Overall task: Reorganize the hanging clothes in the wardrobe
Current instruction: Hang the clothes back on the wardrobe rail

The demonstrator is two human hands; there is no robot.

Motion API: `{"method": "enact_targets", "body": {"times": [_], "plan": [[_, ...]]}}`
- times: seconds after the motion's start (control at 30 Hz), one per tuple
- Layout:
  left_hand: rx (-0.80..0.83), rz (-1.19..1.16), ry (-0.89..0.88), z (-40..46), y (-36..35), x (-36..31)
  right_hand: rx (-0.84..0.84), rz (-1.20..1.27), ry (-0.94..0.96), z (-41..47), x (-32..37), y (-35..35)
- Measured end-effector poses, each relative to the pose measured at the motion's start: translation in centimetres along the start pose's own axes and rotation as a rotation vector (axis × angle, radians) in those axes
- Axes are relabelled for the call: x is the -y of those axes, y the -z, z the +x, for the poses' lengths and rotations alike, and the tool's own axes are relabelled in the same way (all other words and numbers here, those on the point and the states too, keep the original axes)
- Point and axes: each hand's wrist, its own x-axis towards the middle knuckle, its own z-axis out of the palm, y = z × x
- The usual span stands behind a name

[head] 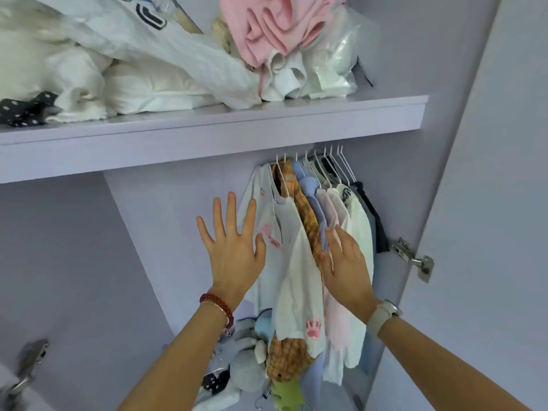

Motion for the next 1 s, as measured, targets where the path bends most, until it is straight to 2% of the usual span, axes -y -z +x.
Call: {"method": "enact_targets", "body": {"times": [0.2,0.3,0.5,0.6,0.77,1.0], "plan": [[0.308,-0.177,-0.149,-9.8,-2.5,-7.6,-0.034,-0.06,-0.282,-14.1,-6.2,3.0],[0.522,-0.303,-0.227,-15.1,-3.0,-12.9,0.028,-0.128,-0.502,-22.9,-9.1,4.6],[0.865,-0.548,-0.741,-26.1,-2.0,-26.1,0.064,-0.302,-1.005,-40.2,-13.6,10.6],[1.006,-0.674,-0.919,-30.7,-0.5,-32.8,0.009,-0.315,-1.255,-48.5,-14.6,14.2],[1.098,-0.839,-1.097,-36.8,2.3,-44.8,-0.155,-0.26,-1.604,-61.3,-15.1,19.3],[1.327,-0.824,-1.312,-47.0,5.1,-58.5,-0.339,-0.124,-1.952,-75.2,-19.6,25.3]]}}
